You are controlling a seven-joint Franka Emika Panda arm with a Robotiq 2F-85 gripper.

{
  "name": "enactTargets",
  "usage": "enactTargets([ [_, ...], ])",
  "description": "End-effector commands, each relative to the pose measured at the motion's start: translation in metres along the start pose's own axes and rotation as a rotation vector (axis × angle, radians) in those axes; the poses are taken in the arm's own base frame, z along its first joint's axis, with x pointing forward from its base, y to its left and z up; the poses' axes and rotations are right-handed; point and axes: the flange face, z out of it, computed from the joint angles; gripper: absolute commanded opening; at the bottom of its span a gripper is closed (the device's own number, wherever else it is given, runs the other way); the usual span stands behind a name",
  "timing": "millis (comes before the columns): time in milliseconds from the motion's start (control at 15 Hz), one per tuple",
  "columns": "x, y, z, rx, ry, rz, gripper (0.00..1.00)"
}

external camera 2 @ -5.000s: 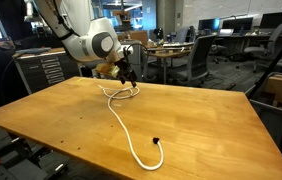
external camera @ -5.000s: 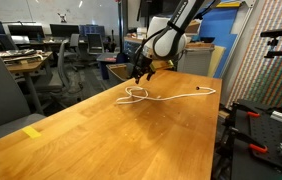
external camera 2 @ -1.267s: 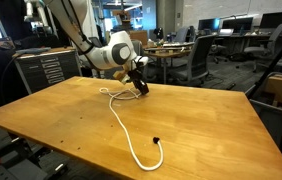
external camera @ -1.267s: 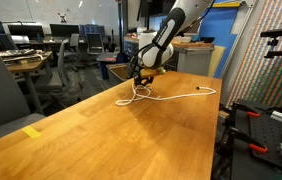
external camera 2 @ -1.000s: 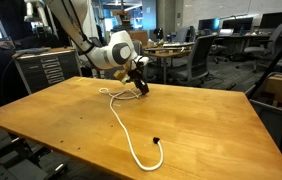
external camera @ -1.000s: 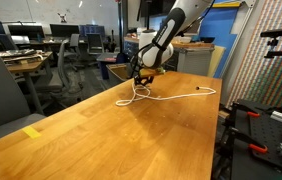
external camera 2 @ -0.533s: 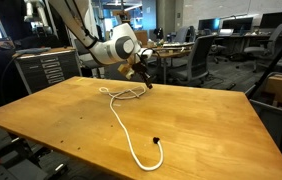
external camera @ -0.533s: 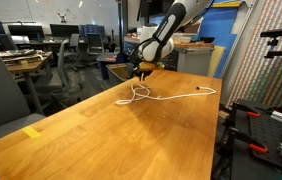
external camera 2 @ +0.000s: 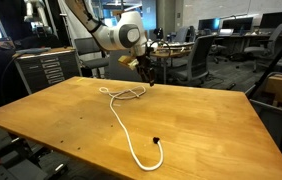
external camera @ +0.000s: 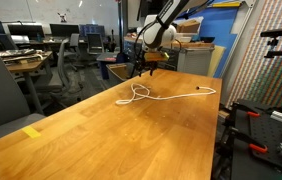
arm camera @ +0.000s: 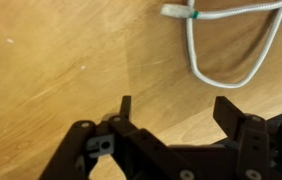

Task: Tie the knot using the rope

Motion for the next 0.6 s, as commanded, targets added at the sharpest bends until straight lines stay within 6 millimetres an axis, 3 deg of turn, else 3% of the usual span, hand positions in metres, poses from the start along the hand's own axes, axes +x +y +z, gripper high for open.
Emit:
enactTargets([
  [0,-0.006,0.031,-0.022,-0.113,-0.117,-0.105,1.0],
  [67,-0.013,0.036,-0.022,-0.145,-0.152,-0.139,1.0],
  [333,-0.078,0.037,0.003,-0.119,-0.299,-0.321,1.0],
  [400,-0.051,0.034,0.008,-0.139,-0.249,-0.242,0.99],
  [533,-0.075,0.031,0.02,-0.134,-0.298,-0.286,1.0],
])
